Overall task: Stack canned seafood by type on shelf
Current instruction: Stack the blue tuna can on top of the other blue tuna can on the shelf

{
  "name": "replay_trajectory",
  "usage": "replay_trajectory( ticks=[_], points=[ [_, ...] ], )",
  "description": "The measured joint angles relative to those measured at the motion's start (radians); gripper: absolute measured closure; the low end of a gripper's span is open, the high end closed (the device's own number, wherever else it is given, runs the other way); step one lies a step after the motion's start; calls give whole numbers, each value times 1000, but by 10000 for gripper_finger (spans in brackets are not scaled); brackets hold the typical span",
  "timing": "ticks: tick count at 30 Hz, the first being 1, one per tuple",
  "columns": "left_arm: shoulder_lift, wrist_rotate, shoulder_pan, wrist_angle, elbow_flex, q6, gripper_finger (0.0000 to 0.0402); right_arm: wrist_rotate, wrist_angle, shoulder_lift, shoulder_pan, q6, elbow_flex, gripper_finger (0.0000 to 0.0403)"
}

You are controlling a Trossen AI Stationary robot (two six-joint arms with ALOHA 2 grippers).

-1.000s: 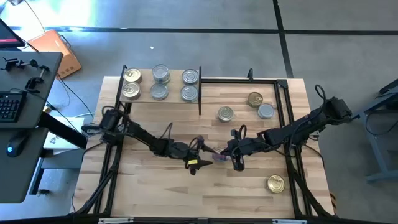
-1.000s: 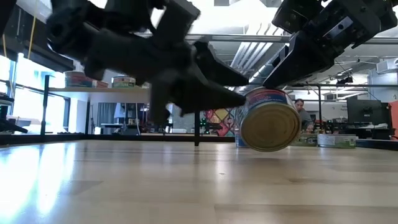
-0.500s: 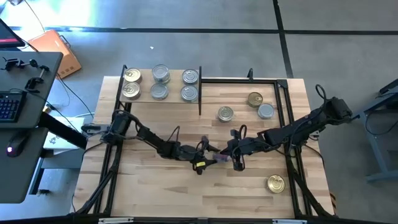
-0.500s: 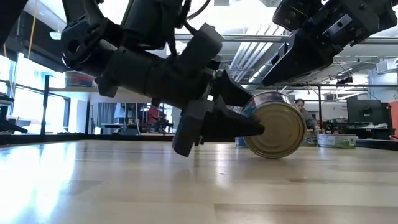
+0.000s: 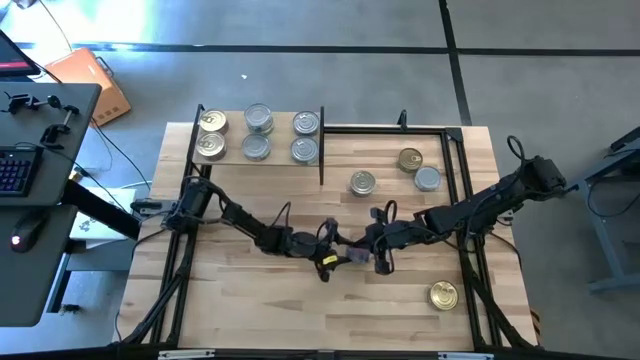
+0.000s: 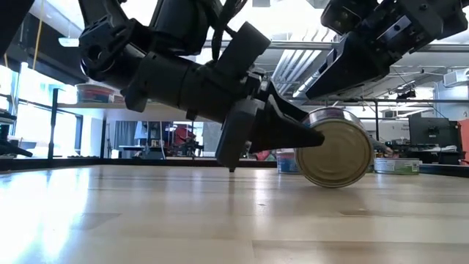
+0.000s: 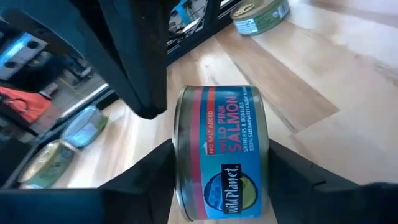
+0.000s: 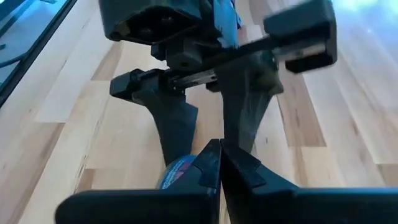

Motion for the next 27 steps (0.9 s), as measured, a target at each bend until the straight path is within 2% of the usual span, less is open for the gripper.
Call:
replay_trajectory(
  ticks=[6,10,15,19,23,27],
  points=[
    [-2,1,-2,-8,0,-15,219,13,-16,-1,35,-50,54,403],
    [-32,-95,-41,-63,-1,57,219,129,-79,-2,107,-78,118,403],
    [-162,-319,-117,-272,-3,170,219,357,-173,-2,223,-58,166,403],
    [-315,-518,-170,-532,-2,184,219,504,-172,-2,306,5,162,403],
    [-496,-691,-201,-781,-2,167,219,612,-166,0,363,67,147,403],
    [-693,-850,-189,-987,-2,194,219,666,-155,1,382,82,134,403]
  ],
)
